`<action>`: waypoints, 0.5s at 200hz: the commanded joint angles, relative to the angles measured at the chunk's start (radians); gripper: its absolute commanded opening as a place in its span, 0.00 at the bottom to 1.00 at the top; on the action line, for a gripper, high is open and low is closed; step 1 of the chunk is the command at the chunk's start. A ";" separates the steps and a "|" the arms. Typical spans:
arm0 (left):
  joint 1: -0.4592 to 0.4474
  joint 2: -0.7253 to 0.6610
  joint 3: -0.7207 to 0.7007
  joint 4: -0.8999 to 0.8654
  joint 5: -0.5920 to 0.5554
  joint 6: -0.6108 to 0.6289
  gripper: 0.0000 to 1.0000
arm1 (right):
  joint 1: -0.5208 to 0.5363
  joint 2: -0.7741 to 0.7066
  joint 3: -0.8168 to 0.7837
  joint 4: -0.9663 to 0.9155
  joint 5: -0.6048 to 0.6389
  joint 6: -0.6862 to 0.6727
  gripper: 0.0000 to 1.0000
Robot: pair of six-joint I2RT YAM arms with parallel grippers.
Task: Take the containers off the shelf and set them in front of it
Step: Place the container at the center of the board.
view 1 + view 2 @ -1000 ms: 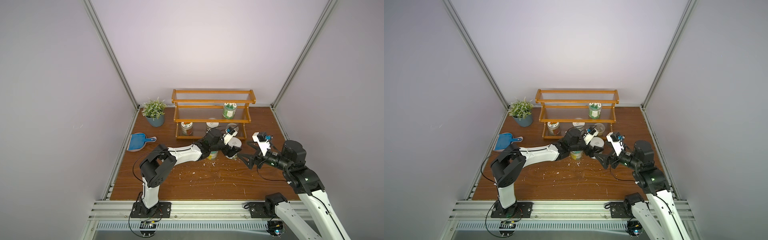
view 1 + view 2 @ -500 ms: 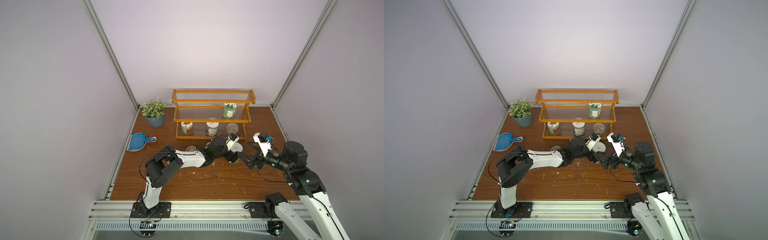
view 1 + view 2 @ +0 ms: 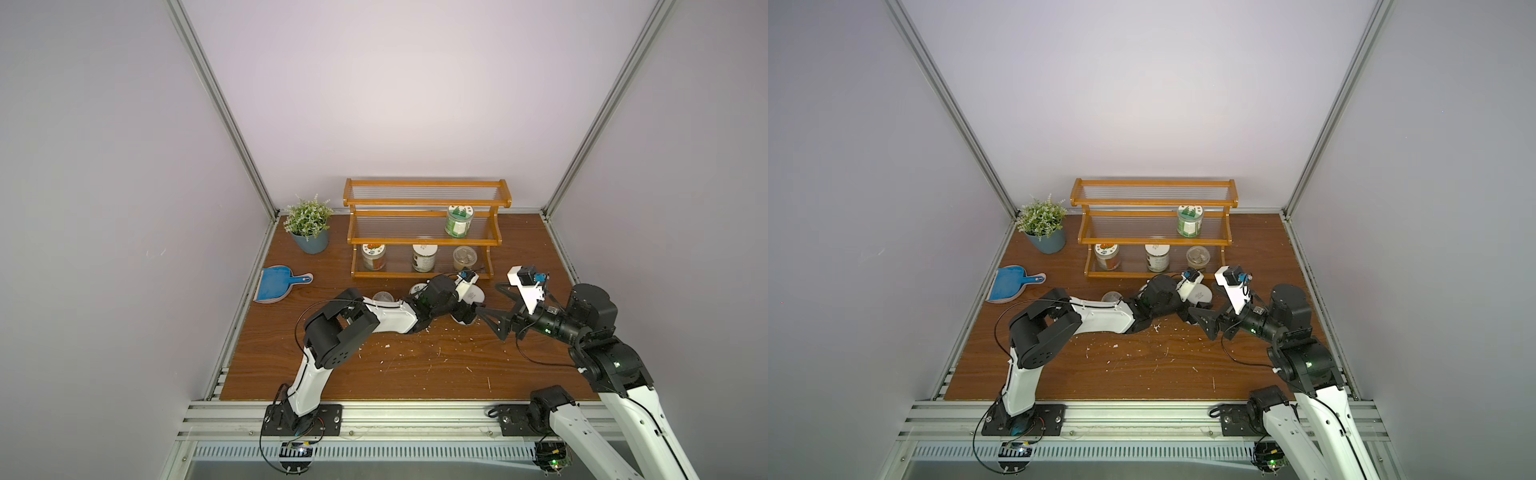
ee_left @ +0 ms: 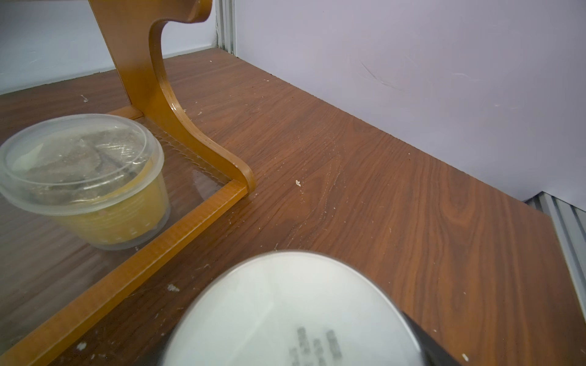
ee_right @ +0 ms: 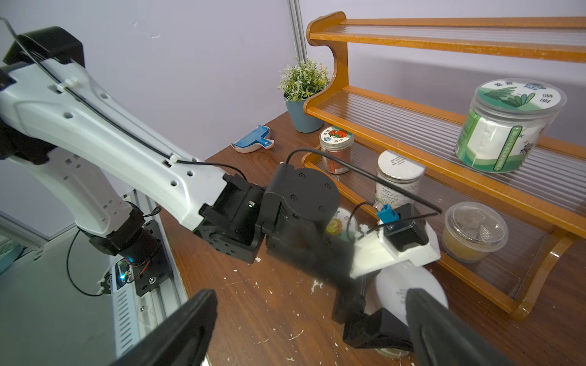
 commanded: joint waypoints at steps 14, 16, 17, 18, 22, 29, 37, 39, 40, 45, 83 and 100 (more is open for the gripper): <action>-0.015 0.000 0.020 0.024 -0.004 -0.002 0.91 | 0.000 -0.008 0.008 0.028 0.011 0.002 0.99; -0.015 0.000 0.020 0.024 -0.005 -0.001 0.91 | 0.000 -0.008 0.008 0.028 0.011 0.001 0.99; -0.015 0.000 0.020 0.024 -0.006 -0.001 0.91 | 0.000 -0.008 0.009 0.028 0.010 0.001 0.99; -0.016 0.000 0.020 0.024 -0.005 -0.002 0.91 | 0.000 -0.008 0.008 0.028 0.010 0.000 0.99; -0.017 0.000 0.021 0.023 -0.002 -0.001 0.92 | 0.000 -0.007 0.007 0.029 0.009 0.000 0.99; -0.018 0.005 0.025 0.021 0.002 -0.001 0.93 | 0.000 -0.004 0.005 0.030 0.008 0.000 1.00; -0.020 0.011 0.029 0.022 0.007 -0.003 0.94 | 0.000 -0.002 0.005 0.031 0.006 0.000 1.00; -0.020 0.012 0.029 0.021 0.007 -0.003 0.94 | 0.000 -0.003 0.004 0.031 0.006 0.000 1.00; -0.019 0.012 0.029 0.021 0.008 -0.003 0.94 | 0.000 -0.004 0.004 0.031 0.006 0.000 0.99; -0.019 0.013 0.029 0.020 0.008 -0.002 0.95 | 0.000 -0.004 0.004 0.031 0.006 0.000 1.00; -0.022 0.003 0.039 -0.005 -0.011 0.017 0.98 | 0.000 -0.004 0.001 0.034 0.009 -0.003 0.99; -0.022 -0.001 0.047 -0.017 -0.026 0.029 0.98 | 0.000 -0.003 -0.002 0.036 0.006 -0.003 1.00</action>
